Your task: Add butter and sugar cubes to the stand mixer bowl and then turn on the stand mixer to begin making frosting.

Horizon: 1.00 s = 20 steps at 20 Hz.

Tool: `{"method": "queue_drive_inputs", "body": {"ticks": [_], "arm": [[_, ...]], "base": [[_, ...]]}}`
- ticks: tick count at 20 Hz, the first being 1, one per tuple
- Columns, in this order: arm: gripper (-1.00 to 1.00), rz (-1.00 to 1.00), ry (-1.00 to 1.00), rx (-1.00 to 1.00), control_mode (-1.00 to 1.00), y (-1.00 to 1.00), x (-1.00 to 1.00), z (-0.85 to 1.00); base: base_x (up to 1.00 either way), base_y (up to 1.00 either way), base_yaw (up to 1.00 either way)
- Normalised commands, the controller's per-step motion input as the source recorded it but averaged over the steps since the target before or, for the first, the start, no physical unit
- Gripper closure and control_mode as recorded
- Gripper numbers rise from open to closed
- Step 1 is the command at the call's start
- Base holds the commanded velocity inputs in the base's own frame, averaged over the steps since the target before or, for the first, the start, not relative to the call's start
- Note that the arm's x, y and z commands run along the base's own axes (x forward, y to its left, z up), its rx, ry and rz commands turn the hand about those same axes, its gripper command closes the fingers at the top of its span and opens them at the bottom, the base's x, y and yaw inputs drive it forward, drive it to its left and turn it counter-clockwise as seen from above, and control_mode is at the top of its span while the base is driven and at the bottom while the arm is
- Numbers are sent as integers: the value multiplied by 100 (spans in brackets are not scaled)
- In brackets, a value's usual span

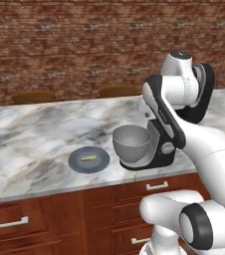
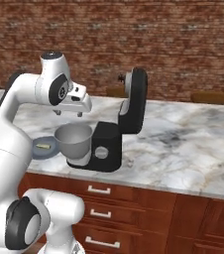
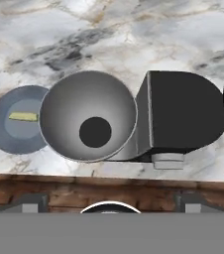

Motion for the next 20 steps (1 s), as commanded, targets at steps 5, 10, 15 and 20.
{"method": "queue_drive_inputs", "body": {"ticks": [5,10,15,20], "arm": [[-100,0,0,0,100,0,0,0],[-100,0,0,0,100,0,0,0],[-100,0,0,0,100,0,0,0],[-100,0,0,0,-100,-3,0,0]], "base": [[-10,-74,-4],[-10,-48,-2],[0,-13,0],[0,-11,0]]}}
